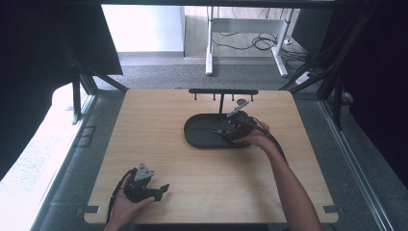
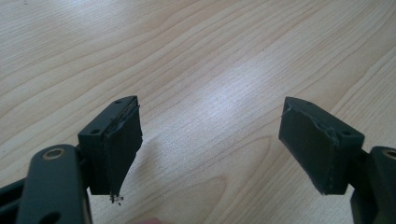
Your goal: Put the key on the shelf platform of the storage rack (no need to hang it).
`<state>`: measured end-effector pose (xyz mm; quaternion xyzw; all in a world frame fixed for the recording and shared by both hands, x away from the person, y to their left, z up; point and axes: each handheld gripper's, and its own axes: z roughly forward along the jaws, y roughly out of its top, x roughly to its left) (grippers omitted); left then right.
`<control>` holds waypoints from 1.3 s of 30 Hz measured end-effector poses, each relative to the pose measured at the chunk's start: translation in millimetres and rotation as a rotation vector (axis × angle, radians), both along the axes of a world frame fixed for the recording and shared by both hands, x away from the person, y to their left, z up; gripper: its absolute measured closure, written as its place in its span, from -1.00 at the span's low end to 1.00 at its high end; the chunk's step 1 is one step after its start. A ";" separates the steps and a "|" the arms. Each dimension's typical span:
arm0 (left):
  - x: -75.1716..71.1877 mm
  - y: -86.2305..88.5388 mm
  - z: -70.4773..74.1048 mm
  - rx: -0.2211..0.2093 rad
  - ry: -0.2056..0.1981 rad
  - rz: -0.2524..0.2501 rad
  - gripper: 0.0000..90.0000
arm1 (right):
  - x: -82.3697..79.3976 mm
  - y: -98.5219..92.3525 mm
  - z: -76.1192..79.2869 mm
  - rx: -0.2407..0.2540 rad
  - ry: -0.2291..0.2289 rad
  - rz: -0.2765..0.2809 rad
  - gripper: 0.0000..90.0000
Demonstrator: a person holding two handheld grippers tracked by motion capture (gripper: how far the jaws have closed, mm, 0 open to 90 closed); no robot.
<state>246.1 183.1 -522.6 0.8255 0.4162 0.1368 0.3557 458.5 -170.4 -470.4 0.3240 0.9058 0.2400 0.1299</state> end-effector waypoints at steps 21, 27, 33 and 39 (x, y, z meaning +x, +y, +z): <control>-0.8 -3.3 0.9 -0.003 -0.001 -0.009 -0.52 | -69.7 -30.9 16.8 0.119 -0.029 0.067 -0.09; -1.0 -3.6 1.1 -0.001 -0.003 -0.010 -0.52 | -89.5 -46.1 8.7 0.141 -0.021 0.069 -0.08; -1.2 -5.6 0.3 0.000 -0.001 -0.011 -0.52 | -108.8 -64.9 -2.5 0.172 -0.011 0.061 -0.08; -1.3 -6.4 -0.4 0.005 -0.002 -0.007 -0.52 | -125.0 -76.7 -16.5 0.205 -0.004 0.052 -0.08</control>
